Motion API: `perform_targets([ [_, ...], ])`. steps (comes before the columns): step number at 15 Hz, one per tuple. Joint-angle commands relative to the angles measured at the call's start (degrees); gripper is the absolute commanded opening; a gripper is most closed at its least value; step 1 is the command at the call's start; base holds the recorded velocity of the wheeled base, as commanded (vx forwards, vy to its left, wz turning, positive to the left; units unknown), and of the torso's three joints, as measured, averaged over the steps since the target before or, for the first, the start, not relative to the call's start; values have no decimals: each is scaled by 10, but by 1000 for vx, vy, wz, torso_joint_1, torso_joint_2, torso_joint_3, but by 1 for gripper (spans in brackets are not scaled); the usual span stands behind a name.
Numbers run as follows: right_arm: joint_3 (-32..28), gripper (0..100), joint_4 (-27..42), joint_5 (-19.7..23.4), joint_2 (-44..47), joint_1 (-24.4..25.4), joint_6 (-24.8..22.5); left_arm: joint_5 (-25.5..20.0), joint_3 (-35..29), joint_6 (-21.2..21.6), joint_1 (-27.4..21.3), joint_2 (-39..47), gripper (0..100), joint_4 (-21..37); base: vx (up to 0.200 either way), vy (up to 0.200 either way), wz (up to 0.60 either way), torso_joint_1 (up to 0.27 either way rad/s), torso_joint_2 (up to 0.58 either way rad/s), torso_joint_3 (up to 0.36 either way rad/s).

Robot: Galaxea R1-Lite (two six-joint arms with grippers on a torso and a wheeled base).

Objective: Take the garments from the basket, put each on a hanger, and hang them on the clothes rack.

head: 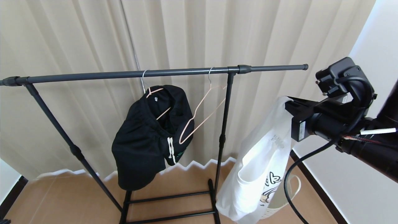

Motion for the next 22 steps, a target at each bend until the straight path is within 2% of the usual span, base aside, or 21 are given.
perform_targets([
  [1,-3,0,-16,-3,53,6,5,-51,-128,-49,-97,264,100,-20,0,0,0,0,0,0],
  [3,-3,0,-84,-3,82,8,4,-42,-187,-156,-208,362,100,-49,0,0,0,0,0,0],
  [4,-7,0,-103,-4,96,13,4,-33,-220,-210,-244,411,100,-56,0,0,0,0,0,0],
  [5,-8,0,-112,-4,106,14,4,-29,-249,-245,-269,458,100,-60,0,0,0,0,0,0],
  [6,-10,0,-116,-5,112,16,4,-26,-271,-261,-283,497,100,-60,0,0,0,0,0,0],
  [8,-23,0,-120,-12,115,28,10,28,-328,-270,-312,619,100,-60,0,0,0,0,0,0],
  [9,-26,0,-120,-14,115,29,19,69,-351,-279,-329,665,100,-60,0,0,0,0,0,0],
  [10,-26,0,-120,-15,115,34,22,90,-362,-288,-343,684,100,-60,0,0,0,0,0,0],
  [11,-26,0,-120,-24,116,43,24,127,-392,-315,-372,730,100,-60,0,0,0,0,0,0],
  [12,-26,0,-120,-26,118,47,24,139,-401,-323,-384,746,100,-60,0,0,0,0,0,0],
  [15,-24,0,-120,-35,118,56,25,147,-425,-328,-418,789,100,-60,0,0,0,0,0,0],
  [19,-23,0,-120,-36,122,65,25,148,-439,-327,-431,825,100,-61,0,0,0,0,0,0],
  [22,-26,0,-122,-54,142,73,27,148,-457,-327,-447,847,100,-61,0,0,0,0,0,0],
])
